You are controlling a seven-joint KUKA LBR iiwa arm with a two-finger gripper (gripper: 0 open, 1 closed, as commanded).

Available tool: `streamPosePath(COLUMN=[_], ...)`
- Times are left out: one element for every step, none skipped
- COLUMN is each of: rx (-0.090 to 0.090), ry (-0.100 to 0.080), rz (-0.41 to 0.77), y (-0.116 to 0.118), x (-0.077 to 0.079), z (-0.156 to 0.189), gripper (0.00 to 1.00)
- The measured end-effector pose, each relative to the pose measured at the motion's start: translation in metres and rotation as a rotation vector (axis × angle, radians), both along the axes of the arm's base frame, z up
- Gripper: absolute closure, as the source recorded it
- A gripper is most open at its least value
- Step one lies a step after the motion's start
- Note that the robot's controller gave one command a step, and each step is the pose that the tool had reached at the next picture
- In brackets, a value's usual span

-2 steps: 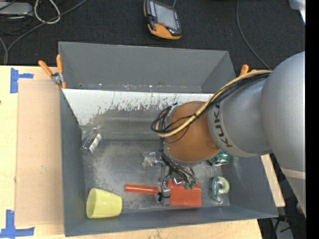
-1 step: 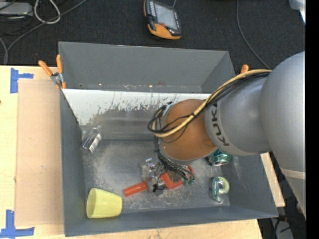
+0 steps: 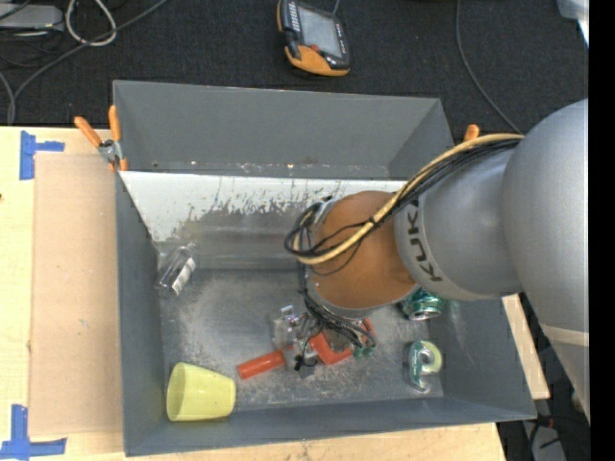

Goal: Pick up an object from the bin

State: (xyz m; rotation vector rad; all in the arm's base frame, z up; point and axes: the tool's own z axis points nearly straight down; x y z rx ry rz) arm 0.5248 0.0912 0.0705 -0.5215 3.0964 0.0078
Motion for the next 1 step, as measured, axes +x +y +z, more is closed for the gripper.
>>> streamPosePath(rx=[0.000], ry=[0.000], rz=[-0.002], y=[-0.0001], x=[0.0001], z=[0.0002], gripper=[1.00])
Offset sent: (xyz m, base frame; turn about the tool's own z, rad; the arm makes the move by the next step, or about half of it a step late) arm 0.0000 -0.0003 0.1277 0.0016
